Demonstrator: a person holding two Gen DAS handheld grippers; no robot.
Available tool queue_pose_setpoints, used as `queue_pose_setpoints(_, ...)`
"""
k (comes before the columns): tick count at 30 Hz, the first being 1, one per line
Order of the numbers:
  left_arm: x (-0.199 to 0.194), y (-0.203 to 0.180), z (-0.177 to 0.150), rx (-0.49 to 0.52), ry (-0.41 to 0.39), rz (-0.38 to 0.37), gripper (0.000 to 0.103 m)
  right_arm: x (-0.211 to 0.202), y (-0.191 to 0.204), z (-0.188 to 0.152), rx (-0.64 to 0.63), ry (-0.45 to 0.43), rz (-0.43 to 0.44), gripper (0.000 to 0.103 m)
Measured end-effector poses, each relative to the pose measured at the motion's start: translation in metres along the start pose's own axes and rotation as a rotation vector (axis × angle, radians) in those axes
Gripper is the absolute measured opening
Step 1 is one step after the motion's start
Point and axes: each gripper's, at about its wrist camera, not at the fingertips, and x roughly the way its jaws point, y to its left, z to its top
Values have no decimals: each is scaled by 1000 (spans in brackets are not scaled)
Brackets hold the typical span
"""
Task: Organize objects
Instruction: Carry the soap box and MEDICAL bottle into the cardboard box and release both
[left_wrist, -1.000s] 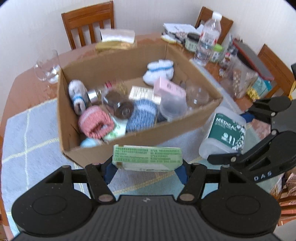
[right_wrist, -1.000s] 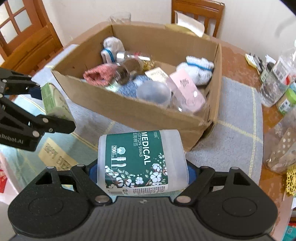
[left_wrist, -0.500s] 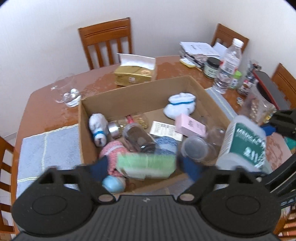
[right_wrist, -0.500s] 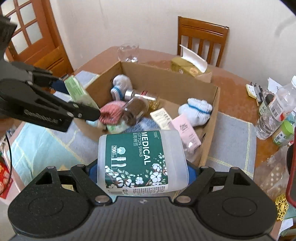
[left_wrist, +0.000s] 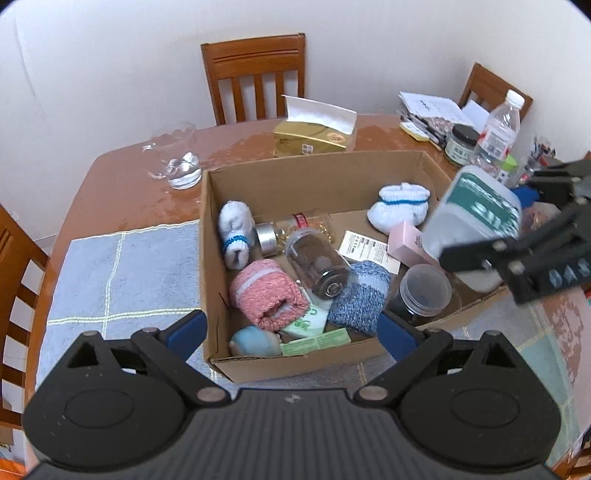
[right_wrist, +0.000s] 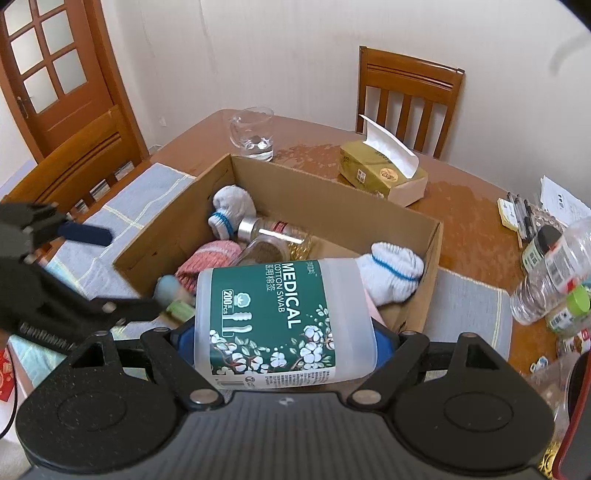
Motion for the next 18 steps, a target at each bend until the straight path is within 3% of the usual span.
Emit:
queue_pose_setpoints(7,-3,11,-5,-104,-6,-3,98,23,-9,28,-7,15,-25,88)
queue_pose_setpoints(18,1,9,-25,-122,28,55,98,64,-16,60,-11,26,-28,88)
